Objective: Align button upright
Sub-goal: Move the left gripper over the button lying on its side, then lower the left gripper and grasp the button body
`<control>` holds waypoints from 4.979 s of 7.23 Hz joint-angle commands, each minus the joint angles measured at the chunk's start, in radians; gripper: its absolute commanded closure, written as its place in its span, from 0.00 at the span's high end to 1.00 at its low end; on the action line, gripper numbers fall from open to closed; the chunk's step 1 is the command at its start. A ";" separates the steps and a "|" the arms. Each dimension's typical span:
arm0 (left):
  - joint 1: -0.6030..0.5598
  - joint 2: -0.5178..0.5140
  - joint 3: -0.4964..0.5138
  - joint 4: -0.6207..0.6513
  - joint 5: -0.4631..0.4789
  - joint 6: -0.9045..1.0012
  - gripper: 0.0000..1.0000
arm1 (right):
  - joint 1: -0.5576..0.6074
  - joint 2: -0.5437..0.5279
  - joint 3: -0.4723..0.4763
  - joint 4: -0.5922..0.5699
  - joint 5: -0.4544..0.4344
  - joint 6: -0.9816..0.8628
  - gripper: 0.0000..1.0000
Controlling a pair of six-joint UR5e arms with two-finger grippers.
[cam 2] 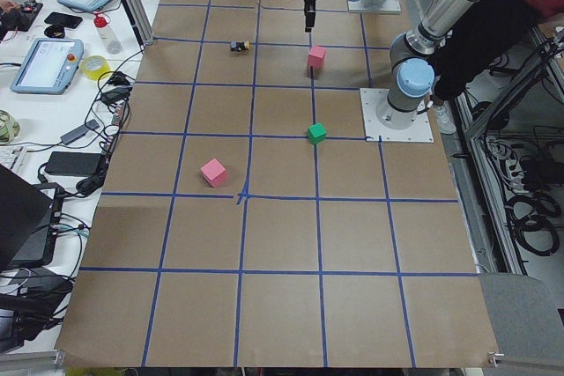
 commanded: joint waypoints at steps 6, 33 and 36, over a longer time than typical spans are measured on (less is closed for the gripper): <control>-0.169 -0.224 0.185 0.287 0.062 -0.032 1.00 | 0.000 0.000 0.000 -0.035 -0.005 0.013 1.00; -0.283 -0.928 0.078 1.499 0.370 -0.196 0.97 | -0.005 -0.014 -0.017 -0.054 -0.035 0.010 1.00; -0.283 -0.956 0.078 1.499 0.370 -0.196 0.95 | 0.000 -0.014 -0.023 -0.061 -0.028 0.015 1.00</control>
